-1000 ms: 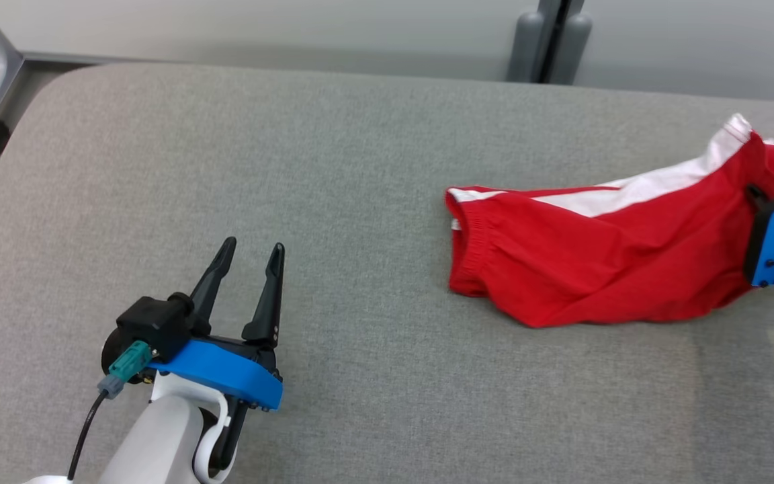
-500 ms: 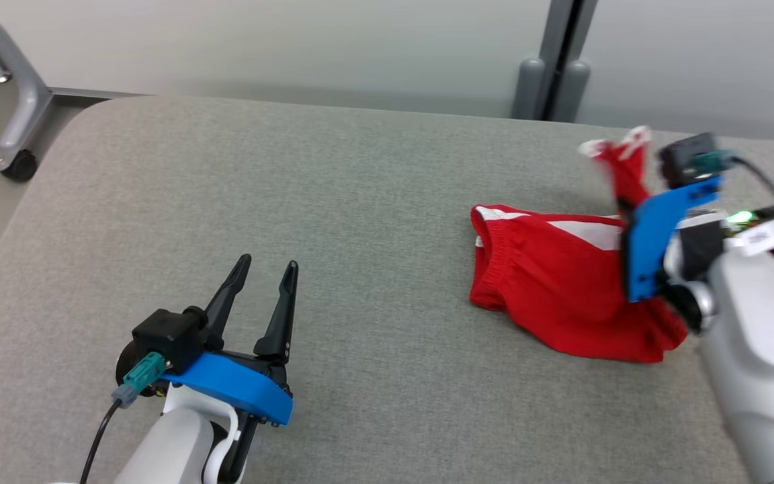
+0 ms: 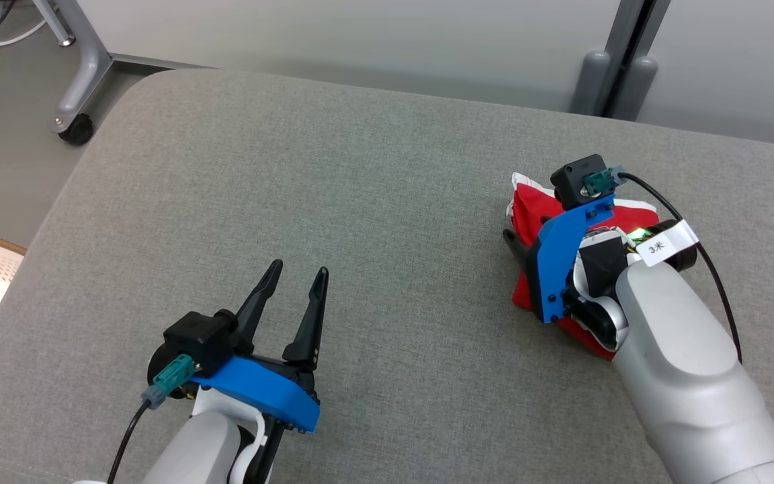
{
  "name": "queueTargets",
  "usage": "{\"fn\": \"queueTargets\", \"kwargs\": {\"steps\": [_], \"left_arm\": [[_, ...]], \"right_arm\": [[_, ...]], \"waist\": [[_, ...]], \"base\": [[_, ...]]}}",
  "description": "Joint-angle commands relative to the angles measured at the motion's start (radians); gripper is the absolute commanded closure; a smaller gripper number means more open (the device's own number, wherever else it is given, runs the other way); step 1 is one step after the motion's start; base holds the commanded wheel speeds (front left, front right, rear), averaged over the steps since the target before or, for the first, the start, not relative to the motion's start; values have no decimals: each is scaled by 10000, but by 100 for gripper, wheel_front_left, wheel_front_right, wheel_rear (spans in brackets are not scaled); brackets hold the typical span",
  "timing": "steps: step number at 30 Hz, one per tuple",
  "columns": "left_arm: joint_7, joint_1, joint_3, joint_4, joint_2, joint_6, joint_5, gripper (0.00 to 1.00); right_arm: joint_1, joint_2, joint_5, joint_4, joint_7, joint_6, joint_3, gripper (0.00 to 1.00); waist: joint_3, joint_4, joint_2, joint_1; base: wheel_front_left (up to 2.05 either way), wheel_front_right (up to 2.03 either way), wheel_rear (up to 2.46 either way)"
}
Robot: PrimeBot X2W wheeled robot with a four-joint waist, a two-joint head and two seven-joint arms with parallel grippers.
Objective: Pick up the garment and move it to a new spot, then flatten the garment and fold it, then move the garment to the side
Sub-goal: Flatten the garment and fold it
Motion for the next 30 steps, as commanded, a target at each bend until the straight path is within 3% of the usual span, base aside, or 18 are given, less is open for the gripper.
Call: {"fn": "queueTargets", "kwargs": {"steps": [1,8,12,15,16,17,18,19,25,30], "left_arm": [[-42,-152,-38,29,-38,-6,-18,0],[-42,-12,103,129,31,-6,-57,0],[-42,139,257,156,139,-6,-6,0],[-42,104,359,112,179,-4,44,0],[-42,65,373,95,180,-4,68,0],[-42,19,357,82,183,-4,74,0],[-42,-36,330,66,187,-4,83,0],[-42,-71,301,47,182,-4,101,0],[-42,-168,259,96,272,-5,97,0],[-42,-155,262,180,343,-5,61,0]], "right_arm": [[-131,7,114,-95,-117,2,19,0],[467,-933,684,-1360,-1131,2,-877,0],[1380,-1590,-5,-1820,-1391,4,-1966,0],[1853,-1506,-503,-1941,-1679,4,-2331,0],[1974,-1454,-680,-1913,-1815,4,-2408,8],[2054,-1388,-902,-1893,-1996,4,-2430,45],[2110,-1273,-1114,-1846,-2210,4,-2432,96],[2204,-1093,-1198,-1712,-2310,4,-2334,100],[2197,-186,-1377,-824,-2456,2,-1126,100],[2299,218,-723,-699,-2662,2,764,100]], "waist": [[-3,1,0,0],[-302,-386,0,0],[-459,-720,0,0],[-361,-881,0,0],[-319,-912,0,0],[-276,-933,0,0],[-232,-945,0,0],[-189,-953,0,0],[-105,-997,0,0],[-179,-1068,0,0]], "base": [[0,0,0],[0,0,0],[0,0,0],[0,0,0],[0,0,0],[0,0,0],[0,0,0],[0,0,0],[0,0,0],[0,0,0]]}}
